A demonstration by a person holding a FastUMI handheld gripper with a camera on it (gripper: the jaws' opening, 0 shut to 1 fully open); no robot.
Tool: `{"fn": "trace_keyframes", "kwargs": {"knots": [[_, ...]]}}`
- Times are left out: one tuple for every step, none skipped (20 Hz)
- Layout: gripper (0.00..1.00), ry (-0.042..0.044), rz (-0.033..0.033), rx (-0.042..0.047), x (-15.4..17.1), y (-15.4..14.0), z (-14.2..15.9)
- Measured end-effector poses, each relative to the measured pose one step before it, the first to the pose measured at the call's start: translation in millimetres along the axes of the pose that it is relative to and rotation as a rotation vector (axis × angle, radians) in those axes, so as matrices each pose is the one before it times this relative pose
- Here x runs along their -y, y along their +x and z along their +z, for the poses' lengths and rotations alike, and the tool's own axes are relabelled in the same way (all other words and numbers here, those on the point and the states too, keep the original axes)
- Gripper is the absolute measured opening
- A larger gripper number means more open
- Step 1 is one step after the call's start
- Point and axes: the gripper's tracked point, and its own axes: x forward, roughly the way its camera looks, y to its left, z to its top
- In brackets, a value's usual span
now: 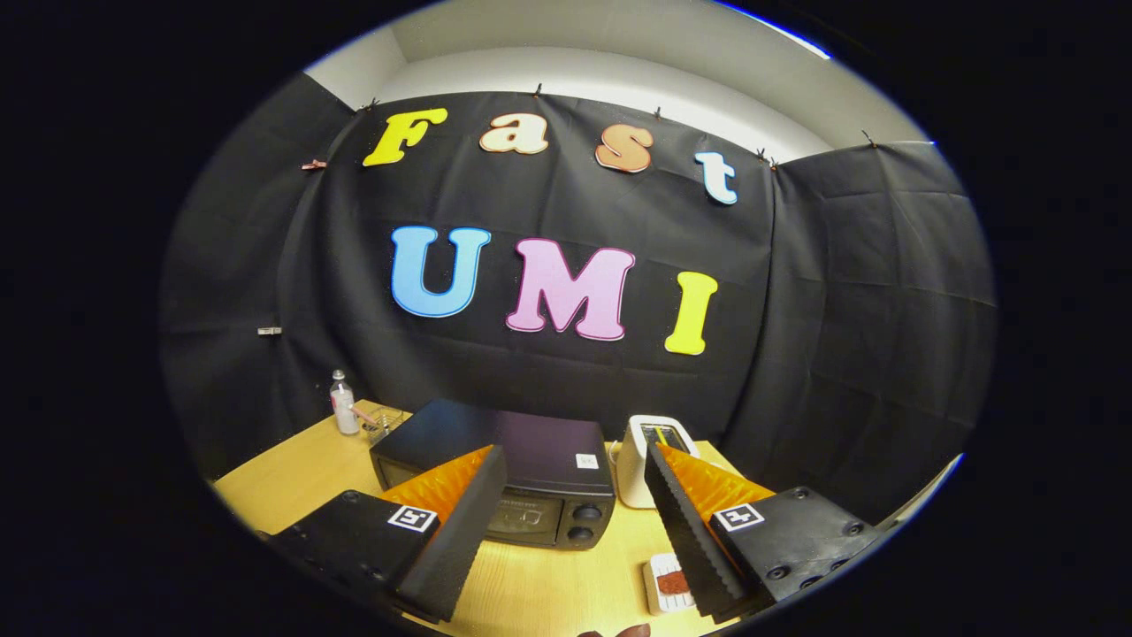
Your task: Open the toaster oven, put the food inside, and close the toaster oven door.
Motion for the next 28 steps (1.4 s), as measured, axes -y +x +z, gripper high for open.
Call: {"fn": "trace_keyframes", "kwargs": {"knots": [[0.97,0.00401,0.01132,-0.01887,-7.04,-2.07,-7.27],[0.97,0.00834,0.00914,-0.02497,-7.62,-2.18,-9.78],[0.97,0.01173,0.01591,-0.03258,-9.04,-2.26,-12.32],[0.97,0.00871,0.0113,-0.03554,-8.66,-1.98,-12.26],[0.97,0.01098,0.00978,-0.03115,-6.94,1.04,-10.62],[0.97,0.01306,0.0078,-0.02305,-6.08,2.62,-8.84],[0.98,0.01037,0.00871,-0.02517,-4.74,3.93,-9.14],[0.98,0.0049,0.00482,-0.02361,-5.2,6.01,-7.83],[0.98,0.00091,0.0047,-0.01972,-4.21,5.41,-6.42],[0.97,0.00093,-0.00068,-0.01507,-4.01,7.93,-3.52],[0.97,0.00404,-0.00058,-0.0139,-2.81,9.12,-3.05],[0.98,0.0066,0.00224,-0.01442,-4.84,10.44,-0.97],[0.98,0.00711,-0.00069,-0.01188,-4.35,9.83,-1.57],[0.98,0.00857,-0.0015,-0.015,-3.91,8.67,-1.31],[0.98,0.00907,-0.00267,-0.01713,-3.84,10.0,-2.31],[0.98,0.01216,-0.00022,-0.01301,-2.91,8.07,-3.12],[0.98,0.00915,-0.00268,-0.01042,-3.61,9.66,-0.59],[0.98,0.00658,-0.00296,-0.01068,-2.44,10.57,1.23],[0.98,0.00255,-0.00201,-0.00943,-2.91,8.52,-0.45],[0.98,0.00097,-0.00369,-0.01024,-1.97,9.28,-0.57],[0.98,0.006,-0.00384,-0.00684,-1.52,8.37,0.08],[0.98,0.00759,-0.00216,-0.00088,-2.47,5.87,1.25],[0.98,0.0053,-0.00076,0.0041,-2.48,6.47,1.9],[0.98,-0.00188,-0.00185,0.0,-1.99,6.07,1.68],[0.98,-0.00509,-0.00368,-0.00283,-0.61,4.52,0.59],[0.98,-0.00732,-0.006,-0.00058,-0.39,5.27,1.48],[0.98,-0.00704,0.00173,0.01513,-2.29,3.22,4.88],[0.99,-0.00509,0.00674,-0.00514,-3.12,5.05,0.79]]}}
